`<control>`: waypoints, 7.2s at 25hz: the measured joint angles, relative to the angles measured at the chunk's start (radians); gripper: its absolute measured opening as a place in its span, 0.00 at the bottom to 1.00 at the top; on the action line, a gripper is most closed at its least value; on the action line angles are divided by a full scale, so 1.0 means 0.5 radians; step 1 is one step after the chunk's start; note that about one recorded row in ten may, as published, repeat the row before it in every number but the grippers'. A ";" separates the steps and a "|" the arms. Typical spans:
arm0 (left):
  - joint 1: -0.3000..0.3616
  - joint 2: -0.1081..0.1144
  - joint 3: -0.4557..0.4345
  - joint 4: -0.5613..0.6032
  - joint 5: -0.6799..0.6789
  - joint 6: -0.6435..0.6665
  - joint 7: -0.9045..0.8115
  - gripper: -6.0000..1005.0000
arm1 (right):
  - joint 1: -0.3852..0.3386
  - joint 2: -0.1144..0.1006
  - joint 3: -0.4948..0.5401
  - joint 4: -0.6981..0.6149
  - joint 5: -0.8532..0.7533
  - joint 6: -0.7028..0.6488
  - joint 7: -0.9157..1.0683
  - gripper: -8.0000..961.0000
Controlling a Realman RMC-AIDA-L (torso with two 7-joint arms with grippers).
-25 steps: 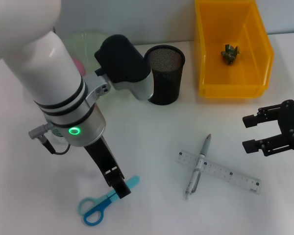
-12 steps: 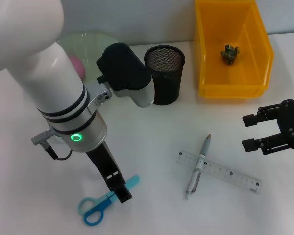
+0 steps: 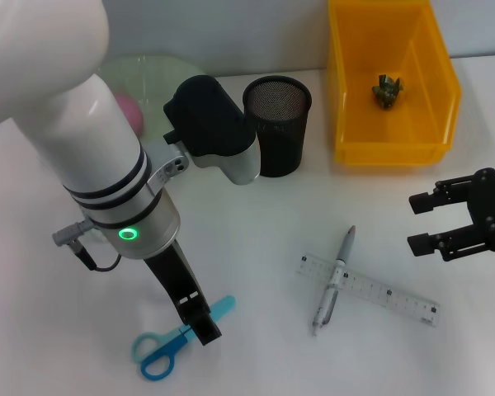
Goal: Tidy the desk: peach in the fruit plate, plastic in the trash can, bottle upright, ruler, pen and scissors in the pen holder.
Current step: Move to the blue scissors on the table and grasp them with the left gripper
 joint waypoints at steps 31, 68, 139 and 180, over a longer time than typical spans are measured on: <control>0.001 0.000 -0.008 -0.032 -0.046 -0.012 0.056 0.74 | 0.003 0.003 0.000 0.001 0.000 0.007 -0.026 0.79; 0.036 0.003 -0.215 -0.071 -0.005 0.070 0.372 0.66 | 0.015 -0.010 0.005 0.001 0.000 0.034 -0.001 0.79; 0.056 0.000 0.014 -0.180 -0.038 -0.126 0.350 0.52 | 0.052 -0.010 0.000 -0.003 -0.019 0.052 0.011 0.79; 0.044 0.000 0.068 -0.252 -0.038 -0.194 0.363 0.44 | 0.076 -0.013 0.000 0.001 -0.019 0.056 0.011 0.79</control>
